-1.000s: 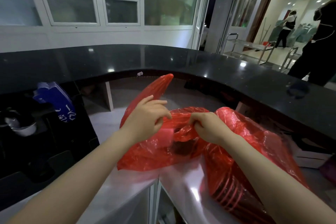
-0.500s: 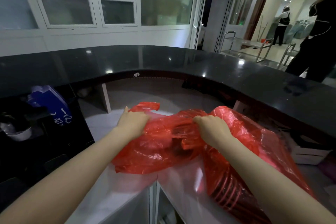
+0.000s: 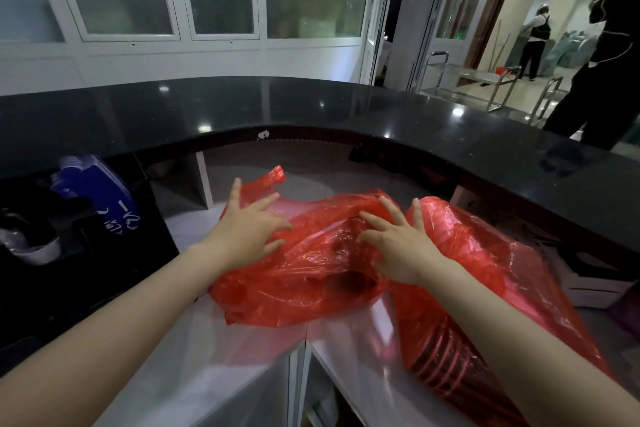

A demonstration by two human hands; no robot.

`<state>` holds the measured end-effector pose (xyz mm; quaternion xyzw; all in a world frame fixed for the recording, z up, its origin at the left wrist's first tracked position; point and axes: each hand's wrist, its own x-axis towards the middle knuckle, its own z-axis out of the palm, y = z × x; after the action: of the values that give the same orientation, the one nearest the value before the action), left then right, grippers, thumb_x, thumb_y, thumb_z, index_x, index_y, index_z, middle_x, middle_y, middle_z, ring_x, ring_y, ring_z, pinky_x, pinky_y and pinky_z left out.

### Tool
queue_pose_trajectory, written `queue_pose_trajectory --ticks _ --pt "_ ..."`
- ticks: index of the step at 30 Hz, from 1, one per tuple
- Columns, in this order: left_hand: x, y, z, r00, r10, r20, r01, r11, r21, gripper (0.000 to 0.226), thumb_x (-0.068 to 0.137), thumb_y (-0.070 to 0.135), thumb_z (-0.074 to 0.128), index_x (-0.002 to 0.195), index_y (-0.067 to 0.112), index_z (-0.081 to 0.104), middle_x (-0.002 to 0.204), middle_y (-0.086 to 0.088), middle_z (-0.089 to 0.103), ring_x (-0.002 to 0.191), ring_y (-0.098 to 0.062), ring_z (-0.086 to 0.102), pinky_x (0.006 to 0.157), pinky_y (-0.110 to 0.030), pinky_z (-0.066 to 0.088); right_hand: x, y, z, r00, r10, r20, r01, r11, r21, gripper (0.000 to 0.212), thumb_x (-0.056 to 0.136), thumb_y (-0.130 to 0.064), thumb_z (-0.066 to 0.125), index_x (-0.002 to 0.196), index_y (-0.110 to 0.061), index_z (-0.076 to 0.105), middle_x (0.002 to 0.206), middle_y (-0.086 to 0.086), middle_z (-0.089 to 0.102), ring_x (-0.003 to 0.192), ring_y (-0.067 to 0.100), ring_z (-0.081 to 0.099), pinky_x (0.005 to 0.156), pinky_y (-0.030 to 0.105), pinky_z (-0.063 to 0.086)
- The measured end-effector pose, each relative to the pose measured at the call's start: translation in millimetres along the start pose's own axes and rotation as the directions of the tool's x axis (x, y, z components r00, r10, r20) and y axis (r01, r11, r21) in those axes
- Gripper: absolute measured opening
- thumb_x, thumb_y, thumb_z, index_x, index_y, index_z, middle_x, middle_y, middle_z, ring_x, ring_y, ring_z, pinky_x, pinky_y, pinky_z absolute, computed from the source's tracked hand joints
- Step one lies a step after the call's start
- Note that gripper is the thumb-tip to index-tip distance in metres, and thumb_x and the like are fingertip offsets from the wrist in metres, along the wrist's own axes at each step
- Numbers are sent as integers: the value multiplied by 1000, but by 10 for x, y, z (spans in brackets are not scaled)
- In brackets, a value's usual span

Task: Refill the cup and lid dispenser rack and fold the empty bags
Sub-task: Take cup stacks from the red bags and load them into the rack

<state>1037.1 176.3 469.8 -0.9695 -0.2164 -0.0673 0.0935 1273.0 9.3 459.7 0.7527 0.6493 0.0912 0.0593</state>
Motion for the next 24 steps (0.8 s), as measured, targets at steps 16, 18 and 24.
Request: queue_pose_trajectory --ticks 16,18,24 --pt "370 -62 540 934 57 353 -75 996 39 81 86 75 25 152 30 16 159 4 21 148 -22 6 110 -64 -11 87 -274 201 975 5 221 -27 995 97 31 87 -31 50 114 -31 65 111 -3 55 119 25 42 103 68 -17" --pt "337 -126 601 930 -11 367 25 999 -36 98 77 81 39 153 26 9 161 4 10 148 -19 3 115 -55 8 -17 -237 208 973 43 225 -91 974 208 32 91 -49 46 99 -27 67 105 -4 61 110 20 52 111 63 2" --pt "254 -259 716 923 -42 382 115 978 -172 125 65 67 71 152 26 -9 162 3 -5 148 -17 -4 116 -53 20 -160 -209 227 939 342 19 -326 874 360 30 93 -26 54 123 -24 56 110 11 65 103 36 60 84 39 46"
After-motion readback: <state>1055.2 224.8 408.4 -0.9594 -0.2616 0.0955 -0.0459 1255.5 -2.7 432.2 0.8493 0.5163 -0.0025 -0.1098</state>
